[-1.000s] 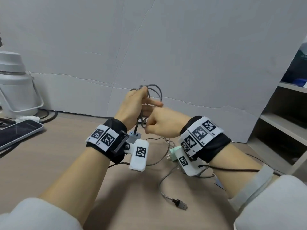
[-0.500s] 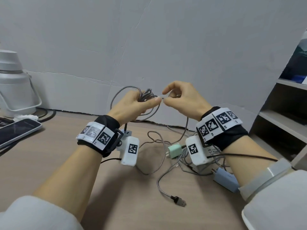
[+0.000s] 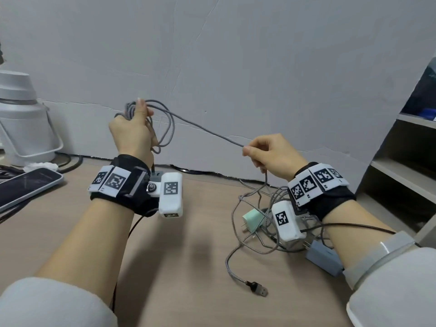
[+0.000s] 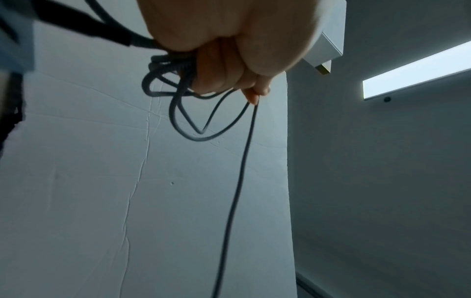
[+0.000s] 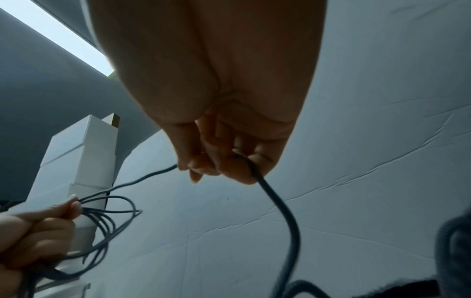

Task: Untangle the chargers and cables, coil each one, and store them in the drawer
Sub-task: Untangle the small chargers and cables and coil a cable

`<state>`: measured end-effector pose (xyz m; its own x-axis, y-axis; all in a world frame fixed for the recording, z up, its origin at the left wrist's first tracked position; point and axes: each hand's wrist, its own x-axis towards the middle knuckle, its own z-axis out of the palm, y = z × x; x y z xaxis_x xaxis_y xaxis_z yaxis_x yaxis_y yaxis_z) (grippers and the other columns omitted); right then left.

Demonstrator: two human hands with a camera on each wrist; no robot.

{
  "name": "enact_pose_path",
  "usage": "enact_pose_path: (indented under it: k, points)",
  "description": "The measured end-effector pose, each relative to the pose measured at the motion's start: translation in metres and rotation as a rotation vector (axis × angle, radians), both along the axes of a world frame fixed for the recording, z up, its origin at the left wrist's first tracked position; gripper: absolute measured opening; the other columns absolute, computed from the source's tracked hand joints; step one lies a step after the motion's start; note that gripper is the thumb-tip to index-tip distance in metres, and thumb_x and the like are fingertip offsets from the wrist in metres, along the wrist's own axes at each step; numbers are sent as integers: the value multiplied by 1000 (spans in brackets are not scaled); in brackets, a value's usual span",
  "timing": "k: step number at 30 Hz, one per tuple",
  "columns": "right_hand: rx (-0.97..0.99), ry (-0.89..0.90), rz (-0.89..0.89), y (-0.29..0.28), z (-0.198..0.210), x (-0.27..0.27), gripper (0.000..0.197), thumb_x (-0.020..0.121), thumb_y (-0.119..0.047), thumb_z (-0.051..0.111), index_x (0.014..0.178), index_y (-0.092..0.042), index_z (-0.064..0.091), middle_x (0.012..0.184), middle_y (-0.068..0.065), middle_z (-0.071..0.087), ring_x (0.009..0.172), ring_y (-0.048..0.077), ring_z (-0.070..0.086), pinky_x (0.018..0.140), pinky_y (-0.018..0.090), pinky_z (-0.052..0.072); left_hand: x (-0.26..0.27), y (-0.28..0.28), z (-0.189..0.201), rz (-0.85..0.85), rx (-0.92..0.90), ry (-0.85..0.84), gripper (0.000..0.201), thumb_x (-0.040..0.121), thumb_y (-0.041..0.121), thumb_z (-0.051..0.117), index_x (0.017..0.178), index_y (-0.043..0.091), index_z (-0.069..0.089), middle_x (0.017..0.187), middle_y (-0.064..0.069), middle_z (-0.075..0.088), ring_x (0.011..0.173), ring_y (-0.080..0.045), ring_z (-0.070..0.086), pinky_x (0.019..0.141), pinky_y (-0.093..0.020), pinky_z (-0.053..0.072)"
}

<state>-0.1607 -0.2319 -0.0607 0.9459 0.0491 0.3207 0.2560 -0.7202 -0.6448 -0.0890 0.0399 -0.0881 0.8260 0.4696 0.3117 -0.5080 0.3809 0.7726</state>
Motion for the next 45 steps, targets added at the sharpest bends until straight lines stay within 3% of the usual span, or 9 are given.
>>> enact_pose_path:
  k: [8,14,18,21,23,26,29,37,45]
  points:
    - [-202,-139,-313,21,-5,11,31,97,-21,51,81,-2,70,68,9,65,69,28,61,65,34,49,-5,-22,0,-176,-15,100,35,106,33,48,75,18,49,47,8,41,36,-7,30,39,-18,26]
    - [-466,-2,-125,60,-10,2,40,97,-17,51,57,-11,48,61,6,50,66,33,53,55,29,34,-24,-60,-1,-489,207,-80,40,109,32,40,71,19,38,51,5,29,40,-10,23,40,-16,24]
    - [-524,49,60,65,-9,-3,35,98,-20,55,68,-5,64,63,3,55,59,21,49,53,29,32,-35,-71,-6,-561,354,-136,44,110,30,38,70,15,49,63,-5,52,53,-18,47,51,-27,40]
    - [-529,39,180,62,-7,-4,29,95,-19,61,67,-18,68,110,1,67,99,18,62,78,31,45,-39,-72,-8,-619,410,-92,40,108,34,40,77,15,57,89,-18,71,69,-25,66,53,-32,50]
    - [-521,38,221,59,-6,-5,32,94,-16,64,63,-25,66,110,-2,69,137,13,44,100,32,43,-41,-72,-8,-639,489,-77,36,108,36,41,89,8,50,110,-26,68,72,-29,67,49,-33,50]
    - [-443,26,179,57,-3,-10,43,91,-16,67,52,-30,57,68,-9,62,99,17,65,79,34,48,-42,-71,-9,-613,685,-126,45,109,35,37,90,-1,54,97,-23,70,64,-28,68,54,-37,52]
    - [-371,-40,105,59,-1,-14,26,82,-24,76,60,-16,64,60,2,66,60,14,57,62,30,47,-49,-72,-9,-623,797,-121,52,110,36,33,88,-5,55,65,-13,68,55,-30,69,47,-28,52]
    - [-165,6,52,56,2,-20,34,75,-31,82,93,-17,57,71,-6,62,58,8,51,57,24,41,-48,-66,-5,-490,941,-59,45,110,32,36,74,10,51,51,4,48,36,-5,40,38,-15,32]
    - [-60,243,208,44,3,-18,26,85,4,65,105,-9,56,73,8,65,59,18,55,57,28,49,-45,-47,-1,-490,1109,-123,33,87,27,79,77,-1,64,48,15,45,45,-1,38,48,-11,31]
